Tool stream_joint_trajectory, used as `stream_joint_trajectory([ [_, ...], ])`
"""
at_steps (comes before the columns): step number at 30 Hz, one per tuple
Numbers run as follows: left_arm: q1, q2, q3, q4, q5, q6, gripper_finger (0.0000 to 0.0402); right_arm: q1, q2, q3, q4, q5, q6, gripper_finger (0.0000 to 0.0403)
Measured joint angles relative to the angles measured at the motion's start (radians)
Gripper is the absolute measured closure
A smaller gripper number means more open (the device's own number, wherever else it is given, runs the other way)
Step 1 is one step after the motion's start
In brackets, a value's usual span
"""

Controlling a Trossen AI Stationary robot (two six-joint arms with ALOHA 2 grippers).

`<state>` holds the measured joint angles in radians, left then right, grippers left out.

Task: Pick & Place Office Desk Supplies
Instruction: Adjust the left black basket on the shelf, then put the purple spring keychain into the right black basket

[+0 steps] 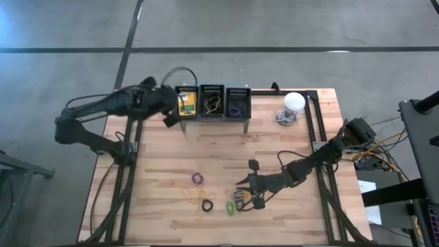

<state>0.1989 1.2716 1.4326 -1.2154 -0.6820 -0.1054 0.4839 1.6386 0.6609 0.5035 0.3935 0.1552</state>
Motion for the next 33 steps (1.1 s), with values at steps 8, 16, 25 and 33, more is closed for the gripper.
stream_joint_trajectory([
  [8, 0.232, 0.002, -0.163, -0.004, 0.159, -0.111, 0.0391, 0.000, 0.000, 0.000, 0.001, 0.000, 0.003, 0.0341],
  [16, 0.309, 0.002, -0.269, 0.200, 0.296, -0.060, 0.0397, 0.000, 0.000, -0.001, 0.002, 0.000, -0.001, 0.0342],
  [25, 0.309, 0.002, -0.274, 0.295, 0.392, -0.075, 0.0398, 0.000, 0.000, -0.001, 0.002, 0.000, 0.000, 0.0344],
  [33, 0.295, -0.015, -0.161, 0.127, 0.342, -0.079, 0.0398, 0.000, 0.000, -0.001, 0.001, 0.000, 0.002, 0.0339],
])
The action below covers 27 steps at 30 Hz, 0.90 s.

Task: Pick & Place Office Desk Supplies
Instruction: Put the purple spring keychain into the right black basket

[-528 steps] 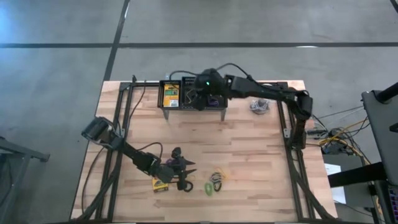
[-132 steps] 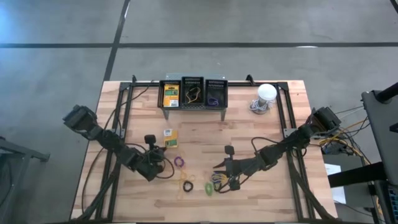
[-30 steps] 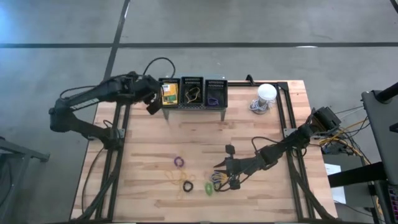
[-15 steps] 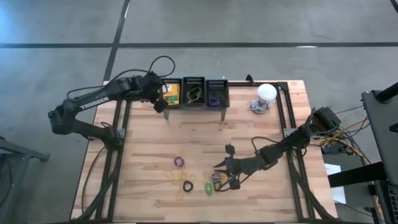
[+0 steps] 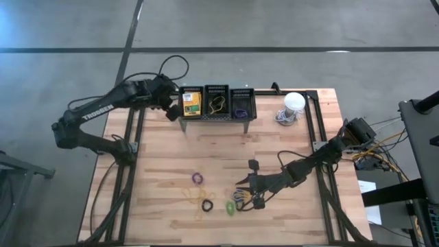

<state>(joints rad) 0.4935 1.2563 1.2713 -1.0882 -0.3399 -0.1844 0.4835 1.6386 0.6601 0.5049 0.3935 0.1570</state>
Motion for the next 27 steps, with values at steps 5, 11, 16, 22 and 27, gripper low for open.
stream_joint_trajectory([
  [5, -0.182, -0.091, -0.078, -0.008, -0.041, -0.054, 0.0400, 0.000, 0.000, 0.000, 0.000, 0.000, 0.001, 0.0343],
  [11, -0.621, -0.199, -0.328, 0.175, -0.171, -0.302, 0.0401, 0.000, 0.000, 0.000, 0.000, 0.000, 0.007, 0.0342],
  [16, -1.042, -0.165, -0.609, 0.661, -0.281, -0.344, 0.0401, 0.000, 0.000, 0.000, 0.003, 0.000, 0.019, 0.0337],
  [22, -1.273, 0.072, -0.804, 1.311, -0.497, -0.344, 0.0401, -0.029, 0.000, 0.007, 0.053, -0.002, 0.024, 0.0317],
  [27, -1.250, 0.308, -0.773, 1.427, -0.540, -0.405, 0.0401, -0.071, 0.015, 0.051, 0.055, -0.040, 0.039, 0.0287],
])
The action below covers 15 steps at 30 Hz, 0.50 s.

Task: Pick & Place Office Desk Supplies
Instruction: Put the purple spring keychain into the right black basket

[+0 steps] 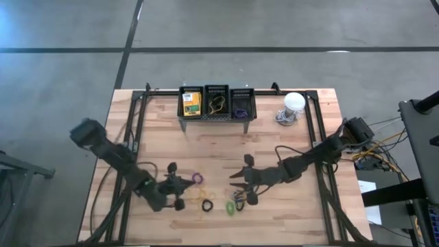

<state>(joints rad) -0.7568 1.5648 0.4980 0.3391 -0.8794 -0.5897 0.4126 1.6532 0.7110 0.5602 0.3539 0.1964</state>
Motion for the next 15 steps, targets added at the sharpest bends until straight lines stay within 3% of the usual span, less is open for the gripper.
stream_joint_trajectory([
  [4, 0.043, 0.108, 0.036, -0.051, 0.032, -0.165, 0.0401, -0.032, 0.086, 0.072, -0.008, -0.066, 0.007, 0.0262],
  [7, 0.067, 0.110, 0.062, -0.199, 0.079, -0.330, 0.0401, -0.058, 0.193, 0.159, -0.029, -0.070, 0.011, 0.0246],
  [11, 0.070, 0.059, 0.080, -0.399, 0.090, -0.556, 0.0401, -0.098, 0.318, 0.314, -0.190, -0.071, 0.044, 0.0229],
  [15, 0.070, 0.051, 0.060, -0.423, 0.117, -0.615, 0.0401, -0.129, 0.428, 0.470, -0.377, -0.074, 0.047, 0.0216],
])
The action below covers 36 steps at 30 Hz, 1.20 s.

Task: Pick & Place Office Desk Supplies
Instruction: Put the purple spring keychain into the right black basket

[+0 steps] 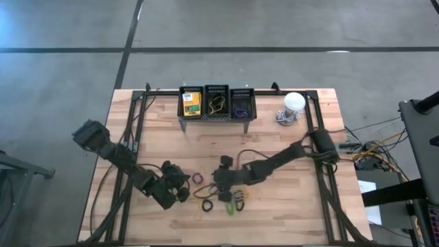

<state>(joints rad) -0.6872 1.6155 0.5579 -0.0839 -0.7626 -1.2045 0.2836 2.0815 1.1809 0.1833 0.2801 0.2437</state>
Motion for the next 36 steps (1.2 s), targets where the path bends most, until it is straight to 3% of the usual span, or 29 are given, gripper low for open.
stream_joint_trajectory([
  [11, 0.040, 0.099, -0.046, 0.173, -0.024, 0.013, 0.0401, -0.007, 0.174, 0.315, -0.228, -0.028, -0.373, 0.0199],
  [19, 0.055, 0.145, -0.047, 0.277, -0.031, 0.120, 0.0401, -0.040, 0.201, 0.410, -0.374, -0.050, -0.519, 0.0224],
  [25, 0.060, 0.146, -0.048, 0.305, -0.016, 0.160, 0.0401, -0.081, 0.196, 0.409, -0.393, -0.206, -0.519, 0.0277],
  [32, 0.062, 0.147, -0.048, 0.302, -0.024, 0.161, 0.0401, -0.080, 0.179, 0.426, -0.506, -0.213, -0.510, 0.0380],
  [36, 0.061, 0.148, -0.048, 0.300, -0.031, 0.161, 0.0401, -0.058, 0.141, 0.436, -0.649, -0.207, -0.478, 0.0386],
])
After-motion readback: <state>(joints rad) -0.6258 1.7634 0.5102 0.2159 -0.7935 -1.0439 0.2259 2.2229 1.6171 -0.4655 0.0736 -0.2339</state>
